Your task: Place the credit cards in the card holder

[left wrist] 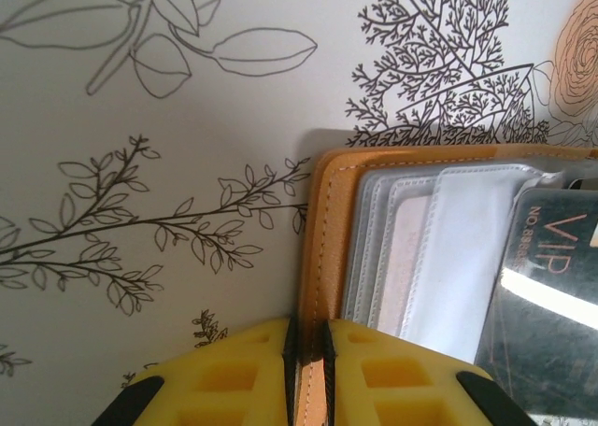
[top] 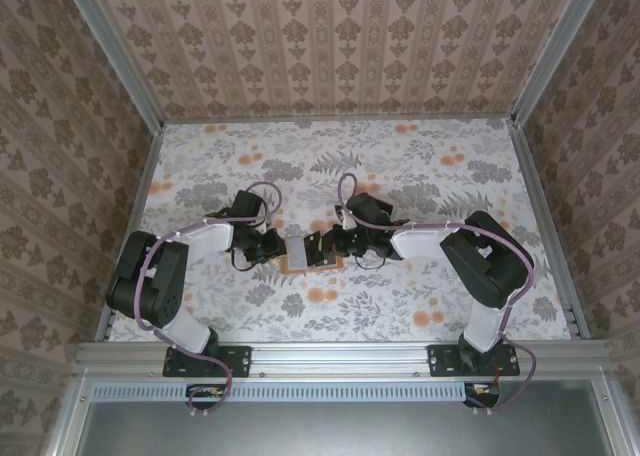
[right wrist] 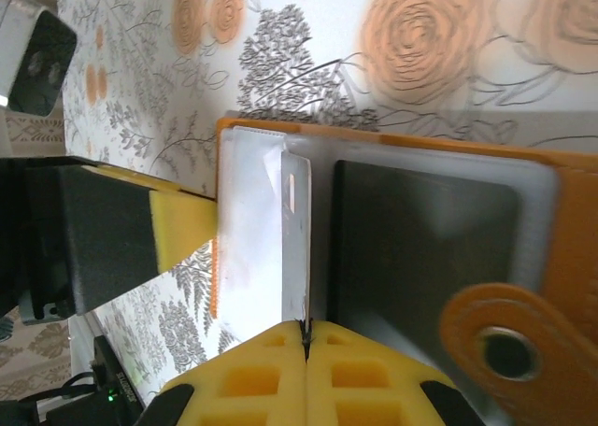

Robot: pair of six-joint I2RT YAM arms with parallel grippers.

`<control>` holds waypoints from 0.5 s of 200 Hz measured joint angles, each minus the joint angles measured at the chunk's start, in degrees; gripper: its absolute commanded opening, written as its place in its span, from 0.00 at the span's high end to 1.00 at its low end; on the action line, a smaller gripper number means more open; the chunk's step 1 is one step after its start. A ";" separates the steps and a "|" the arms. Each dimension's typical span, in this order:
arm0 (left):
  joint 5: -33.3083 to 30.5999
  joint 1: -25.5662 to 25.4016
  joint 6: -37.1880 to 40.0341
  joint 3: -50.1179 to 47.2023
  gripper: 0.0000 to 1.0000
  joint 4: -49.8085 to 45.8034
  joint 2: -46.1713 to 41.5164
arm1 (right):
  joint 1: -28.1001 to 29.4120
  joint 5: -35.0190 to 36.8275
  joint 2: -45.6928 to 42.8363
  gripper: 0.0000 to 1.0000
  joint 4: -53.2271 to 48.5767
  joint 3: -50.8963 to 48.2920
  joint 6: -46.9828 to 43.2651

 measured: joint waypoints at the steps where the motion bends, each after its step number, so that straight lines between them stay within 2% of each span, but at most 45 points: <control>1: 0.00 0.00 0.00 0.00 0.83 0.00 0.00 | -0.07 0.00 -0.04 1.00 -0.02 -0.04 -0.02; 100: 0.20 0.00 0.00 -0.02 0.83 0.00 0.00 | -1.31 0.35 -1.20 1.00 -1.03 -0.55 -1.03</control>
